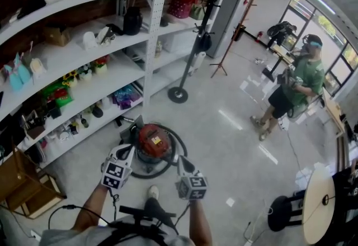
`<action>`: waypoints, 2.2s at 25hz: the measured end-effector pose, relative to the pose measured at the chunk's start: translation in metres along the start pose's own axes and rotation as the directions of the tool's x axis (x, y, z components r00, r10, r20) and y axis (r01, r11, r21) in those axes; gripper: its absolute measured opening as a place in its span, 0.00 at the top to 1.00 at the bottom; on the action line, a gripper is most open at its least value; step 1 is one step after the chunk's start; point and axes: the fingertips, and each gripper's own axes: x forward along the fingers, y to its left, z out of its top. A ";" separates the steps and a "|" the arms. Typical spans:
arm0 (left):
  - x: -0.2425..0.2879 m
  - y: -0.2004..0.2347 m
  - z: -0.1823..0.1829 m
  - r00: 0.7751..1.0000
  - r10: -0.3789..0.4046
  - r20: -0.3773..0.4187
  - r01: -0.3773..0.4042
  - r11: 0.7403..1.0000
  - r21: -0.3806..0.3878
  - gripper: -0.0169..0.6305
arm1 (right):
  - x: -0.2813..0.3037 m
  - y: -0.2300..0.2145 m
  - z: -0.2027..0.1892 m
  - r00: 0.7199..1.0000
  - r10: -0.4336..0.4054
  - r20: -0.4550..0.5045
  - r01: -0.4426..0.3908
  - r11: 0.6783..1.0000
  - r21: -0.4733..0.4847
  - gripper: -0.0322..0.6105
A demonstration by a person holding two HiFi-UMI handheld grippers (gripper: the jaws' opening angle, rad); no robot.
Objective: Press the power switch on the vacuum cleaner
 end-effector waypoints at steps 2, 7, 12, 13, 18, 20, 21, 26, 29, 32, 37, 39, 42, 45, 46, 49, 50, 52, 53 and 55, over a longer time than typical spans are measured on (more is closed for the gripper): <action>0.015 0.003 0.007 1.000 0.003 0.000 -0.003 1.000 0.000 0.97 | 0.014 -0.011 0.007 1.000 0.009 0.005 -0.009 1.000 -0.002 0.94; 0.052 0.011 0.020 1.000 0.024 -0.006 -0.024 1.000 -0.006 0.96 | 0.049 -0.033 0.018 0.999 0.046 -0.008 -0.046 0.999 0.018 0.94; 0.085 0.019 0.023 0.999 0.038 -0.023 -0.039 0.999 -0.014 0.96 | 0.082 -0.056 0.024 0.997 0.078 -0.003 -0.078 0.997 0.004 0.94; 0.091 0.021 0.024 0.999 0.042 -0.027 -0.043 0.999 -0.015 0.96 | 0.088 -0.060 0.026 0.997 0.082 0.000 -0.082 0.997 0.008 0.94; 0.121 0.033 0.027 0.997 0.066 -0.044 -0.067 0.998 -0.018 0.96 | 0.118 -0.076 0.034 0.994 0.107 -0.029 -0.106 0.994 0.026 0.94; 0.131 0.038 0.029 0.996 0.076 -0.047 -0.077 0.997 -0.019 0.96 | 0.130 -0.080 0.036 0.992 0.122 -0.037 -0.121 0.992 0.030 0.94; 0.136 0.041 0.031 0.996 0.080 -0.047 -0.081 0.997 -0.020 0.96 | 0.135 -0.081 0.037 0.991 0.128 -0.039 -0.127 0.991 0.033 0.94; 0.154 0.059 0.027 0.994 0.085 -0.068 -0.087 0.996 -0.033 0.96 | 0.161 -0.081 0.037 0.988 0.142 -0.059 -0.140 0.989 0.045 0.94; 0.165 0.070 0.015 0.993 0.077 -0.088 -0.081 0.996 -0.044 0.96 | 0.177 -0.079 0.031 0.987 0.137 -0.080 -0.134 0.990 0.043 0.94; 0.174 0.076 -0.001 0.992 0.058 -0.114 -0.065 0.996 -0.057 0.96 | 0.186 -0.080 0.020 0.986 0.129 -0.107 -0.123 0.990 0.065 0.94; 0.188 0.086 -0.025 0.988 0.025 -0.153 -0.037 0.997 -0.073 0.97 | 0.202 -0.082 -0.001 0.983 0.106 -0.149 -0.092 0.991 0.101 0.94; 0.194 0.092 -0.036 0.985 0.020 -0.172 -0.033 0.997 -0.076 0.96 | 0.209 -0.083 -0.013 0.980 0.105 -0.169 -0.085 0.989 0.118 0.94; 0.208 0.098 -0.053 0.980 0.009 -0.198 -0.024 0.997 -0.077 0.96 | 0.224 -0.086 -0.029 0.975 0.104 -0.194 -0.079 0.988 0.132 0.94; 0.215 0.100 -0.073 0.974 -0.003 -0.225 -0.018 0.996 -0.093 0.96 | 0.234 -0.088 -0.047 0.971 0.106 -0.216 -0.077 0.988 0.137 0.94; 0.218 0.101 -0.079 0.972 -0.007 -0.233 -0.016 0.996 -0.093 0.96 | 0.237 -0.088 -0.051 0.969 0.107 -0.221 -0.077 0.987 0.140 0.94; 0.225 0.101 -0.093 0.970 -0.025 -0.243 0.002 0.996 -0.092 0.96 | 0.245 -0.087 -0.064 0.964 0.110 -0.243 -0.076 0.986 0.148 0.94; 0.225 0.100 -0.096 0.969 -0.030 -0.246 0.006 0.995 -0.099 0.96 | 0.246 -0.086 -0.070 0.961 0.112 -0.253 -0.075 0.986 0.151 0.94; 0.226 0.097 -0.105 0.966 -0.036 -0.256 0.005 0.993 -0.119 0.97 | 0.246 -0.086 -0.083 0.954 0.113 -0.277 -0.070 0.985 0.159 0.94; 0.227 0.096 -0.109 0.965 -0.038 -0.261 0.004 0.991 -0.130 0.96 | 0.247 -0.086 -0.089 0.952 0.112 -0.284 -0.067 0.984 0.164 0.94; 0.231 0.094 -0.121 0.961 -0.045 -0.273 0.009 0.991 -0.135 0.96 | 0.251 -0.087 -0.098 0.950 0.113 -0.291 -0.064 0.983 0.173 0.94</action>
